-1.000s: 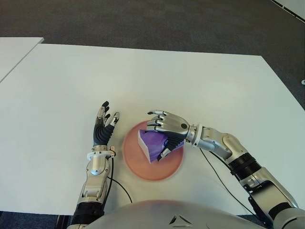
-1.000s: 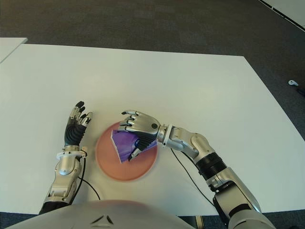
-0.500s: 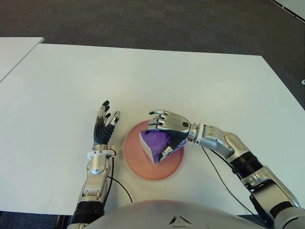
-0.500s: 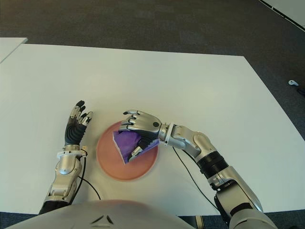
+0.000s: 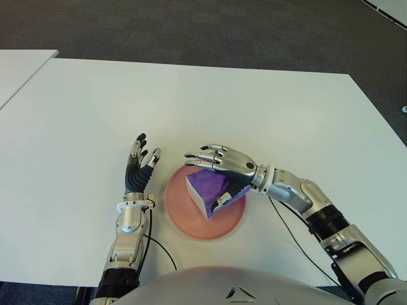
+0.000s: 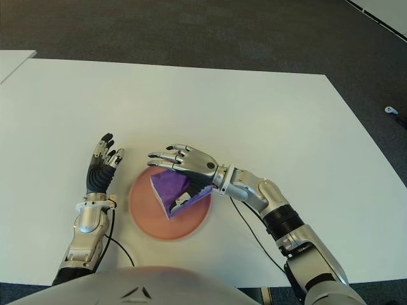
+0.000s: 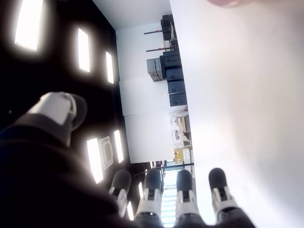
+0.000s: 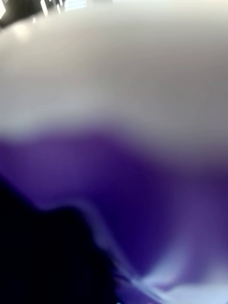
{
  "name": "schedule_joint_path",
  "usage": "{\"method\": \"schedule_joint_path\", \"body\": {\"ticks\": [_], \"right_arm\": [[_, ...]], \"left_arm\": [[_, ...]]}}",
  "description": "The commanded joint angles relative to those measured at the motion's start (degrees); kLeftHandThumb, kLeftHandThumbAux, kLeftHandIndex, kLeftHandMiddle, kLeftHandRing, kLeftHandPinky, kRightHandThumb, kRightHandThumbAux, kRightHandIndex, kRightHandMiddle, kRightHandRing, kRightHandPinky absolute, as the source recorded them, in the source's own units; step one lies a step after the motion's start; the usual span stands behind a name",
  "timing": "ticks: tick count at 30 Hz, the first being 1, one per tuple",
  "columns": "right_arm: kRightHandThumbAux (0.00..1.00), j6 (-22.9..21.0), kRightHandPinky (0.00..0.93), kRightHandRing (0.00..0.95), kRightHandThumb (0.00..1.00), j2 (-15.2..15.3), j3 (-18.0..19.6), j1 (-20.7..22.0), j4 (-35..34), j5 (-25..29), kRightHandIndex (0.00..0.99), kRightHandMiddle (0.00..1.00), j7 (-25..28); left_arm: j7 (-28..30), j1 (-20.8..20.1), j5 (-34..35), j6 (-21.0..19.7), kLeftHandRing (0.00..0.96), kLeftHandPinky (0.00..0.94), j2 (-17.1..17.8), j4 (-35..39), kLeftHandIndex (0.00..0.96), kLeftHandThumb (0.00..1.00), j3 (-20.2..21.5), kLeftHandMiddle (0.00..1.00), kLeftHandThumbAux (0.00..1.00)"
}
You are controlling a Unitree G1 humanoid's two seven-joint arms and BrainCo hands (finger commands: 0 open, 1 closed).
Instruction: Put the tissue paper into the plate.
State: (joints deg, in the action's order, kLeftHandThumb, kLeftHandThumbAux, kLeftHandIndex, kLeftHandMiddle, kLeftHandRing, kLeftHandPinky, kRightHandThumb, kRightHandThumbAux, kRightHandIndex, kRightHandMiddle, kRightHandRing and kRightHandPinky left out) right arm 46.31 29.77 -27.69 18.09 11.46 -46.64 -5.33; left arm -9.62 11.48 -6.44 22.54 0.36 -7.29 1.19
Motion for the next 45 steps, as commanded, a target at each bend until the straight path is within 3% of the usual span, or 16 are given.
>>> {"method": "schedule_joint_path", "body": {"ticks": [1,18,28,45], "right_arm": [[0.159,0.64,0.0,0.0,0.165,-1.01,0.06,-1.12,1.36,1.64,0.0,0.0,0.11],[0.217,0.47,0.0,0.0,0.127,-3.95,-0.75,-2.65,2.91,5.17,0.0,0.0,2.66],[0.267,-0.52,0.0,0.0,0.063,-6.16,0.49,-3.1,2.93,19.9,0.0,0.0,10.44],[0.293,-4.04,0.0,0.0,0.007,-9.53,5.57,-4.12,1.71,36.14,0.0,0.0,19.09]], "left_arm": [[0.05,0.21,-0.73,0.32,0.0,0.0,0.07,-1.0,0.0,0.0,-0.16,0.0,0.52],[0.53,0.44,-0.23,0.23,0.0,0.0,0.05,-1.04,0.0,0.0,-0.09,0.0,0.488],[1.22,-0.17,0.3,0.81,0.0,0.0,0.41,-1.95,0.0,0.0,-0.09,0.0,0.487],[1.44,-0.61,1.05,2.0,0.0,0.0,0.13,-2.69,0.0,0.0,0.04,0.0,0.488]]}}
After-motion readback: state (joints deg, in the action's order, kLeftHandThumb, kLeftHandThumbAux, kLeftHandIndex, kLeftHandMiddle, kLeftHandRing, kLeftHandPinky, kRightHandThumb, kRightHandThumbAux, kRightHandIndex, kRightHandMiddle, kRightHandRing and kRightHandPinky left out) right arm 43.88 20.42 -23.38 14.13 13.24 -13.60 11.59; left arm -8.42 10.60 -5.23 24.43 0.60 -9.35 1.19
